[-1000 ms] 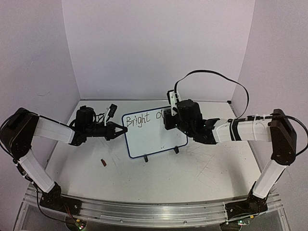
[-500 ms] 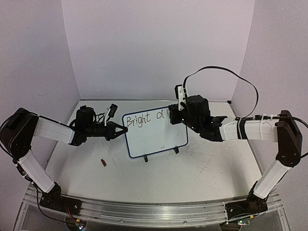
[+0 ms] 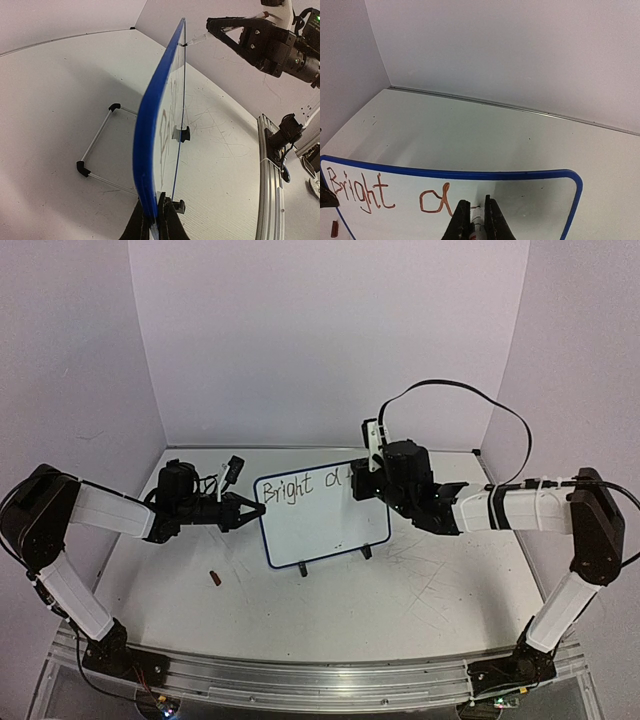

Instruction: Write a sentence on the whiteboard

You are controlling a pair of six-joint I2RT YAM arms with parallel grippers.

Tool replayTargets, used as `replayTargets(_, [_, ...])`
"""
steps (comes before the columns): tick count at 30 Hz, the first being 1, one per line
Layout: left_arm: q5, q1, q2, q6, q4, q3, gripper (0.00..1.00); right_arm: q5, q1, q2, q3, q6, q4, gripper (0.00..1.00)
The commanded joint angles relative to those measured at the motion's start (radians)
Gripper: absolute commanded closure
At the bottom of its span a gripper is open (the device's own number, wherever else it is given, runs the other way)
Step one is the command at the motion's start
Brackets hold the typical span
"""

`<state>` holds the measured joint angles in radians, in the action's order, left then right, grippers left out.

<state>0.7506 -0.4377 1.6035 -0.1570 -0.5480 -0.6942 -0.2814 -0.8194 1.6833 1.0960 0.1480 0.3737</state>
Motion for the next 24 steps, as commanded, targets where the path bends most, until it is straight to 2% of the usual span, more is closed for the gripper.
replayTargets(1, [-0.087,0.008,-0.010,0.071,0.013,-0.039,1.00,-0.032,-0.002,0.014,0.054,-0.017,0.031,1.00])
replayTargets(24, [-0.089,0.008,-0.010,0.076,0.015,-0.040,1.00,0.047,-0.017,0.035,0.047,0.020,-0.004,1.00])
